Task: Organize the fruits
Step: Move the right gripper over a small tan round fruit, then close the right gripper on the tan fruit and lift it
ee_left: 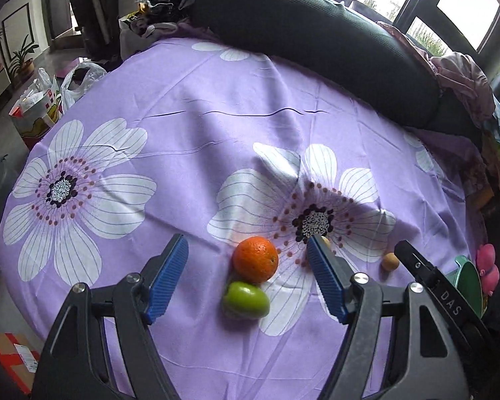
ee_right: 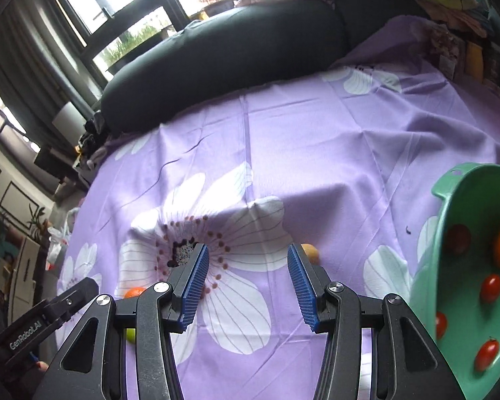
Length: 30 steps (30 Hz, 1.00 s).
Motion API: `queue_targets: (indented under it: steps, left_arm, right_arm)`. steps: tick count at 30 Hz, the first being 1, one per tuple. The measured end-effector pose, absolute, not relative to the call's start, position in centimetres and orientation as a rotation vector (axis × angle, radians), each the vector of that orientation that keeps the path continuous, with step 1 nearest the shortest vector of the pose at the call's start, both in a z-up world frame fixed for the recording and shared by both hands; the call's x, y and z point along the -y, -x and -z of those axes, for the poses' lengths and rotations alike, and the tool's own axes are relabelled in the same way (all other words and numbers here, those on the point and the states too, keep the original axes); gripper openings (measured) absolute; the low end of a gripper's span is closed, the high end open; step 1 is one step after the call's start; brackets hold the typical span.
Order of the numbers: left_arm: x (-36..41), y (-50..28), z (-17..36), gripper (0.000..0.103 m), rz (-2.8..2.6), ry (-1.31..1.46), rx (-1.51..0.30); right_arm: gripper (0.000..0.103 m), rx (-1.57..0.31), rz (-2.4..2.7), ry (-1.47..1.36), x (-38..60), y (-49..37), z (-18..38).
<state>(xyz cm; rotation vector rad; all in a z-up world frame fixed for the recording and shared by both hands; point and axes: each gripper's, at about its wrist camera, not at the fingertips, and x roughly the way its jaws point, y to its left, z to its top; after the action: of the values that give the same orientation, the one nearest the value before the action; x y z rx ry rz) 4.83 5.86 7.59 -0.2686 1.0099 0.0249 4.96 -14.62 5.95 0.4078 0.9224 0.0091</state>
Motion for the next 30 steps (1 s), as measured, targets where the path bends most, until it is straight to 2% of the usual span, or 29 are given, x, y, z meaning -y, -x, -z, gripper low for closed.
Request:
queue_targets:
  steps: [3,5,11,12,15,18,30]
  left_arm:
    - [-5.5,-5.4,-7.0,0.068,0.053,0.331,-1.020]
    - [-4.4,-5.8,-6.7,0.060,0.140,0.349,-1.038]
    - [0.3,-6.6,-5.8,0.047,0.237,0.276,-1.046]
    - [0.8,-6.8,-5.4,0.047,0.245,0.271,-1.054]
    - [1.7,-7.6,-4.3,0.044,0.234,0.261,-1.084]
    - [1.8,-8.3,-3.5,0.043,0.201,0.267,-1.103]
    - [1.8,-9.7,-1.2,0.036,0.138,0.277,-1.152]
  right_arm:
    - [0.051,-0.972,0.035,-0.394,14.8,-5.4,-4.7]
    - [0.051,-0.976,0.067,-0.375,15.0,-5.3,-4.5]
    - [0.050,-0.966,0.119,-0.371,16.2,-5.7,-3.9]
    - [0.046,-0.974,0.111,-0.385,16.4,-5.9,-3.7]
    - [0.044,-0.987,0.104,-0.406,16.7,-6.1,-3.3]
    - [0.038,-0.990,0.110,-0.403,16.8,-6.3,-3.2]
    - [0.037,-1.007,0.140,-0.355,16.4,-6.9,-2.9]
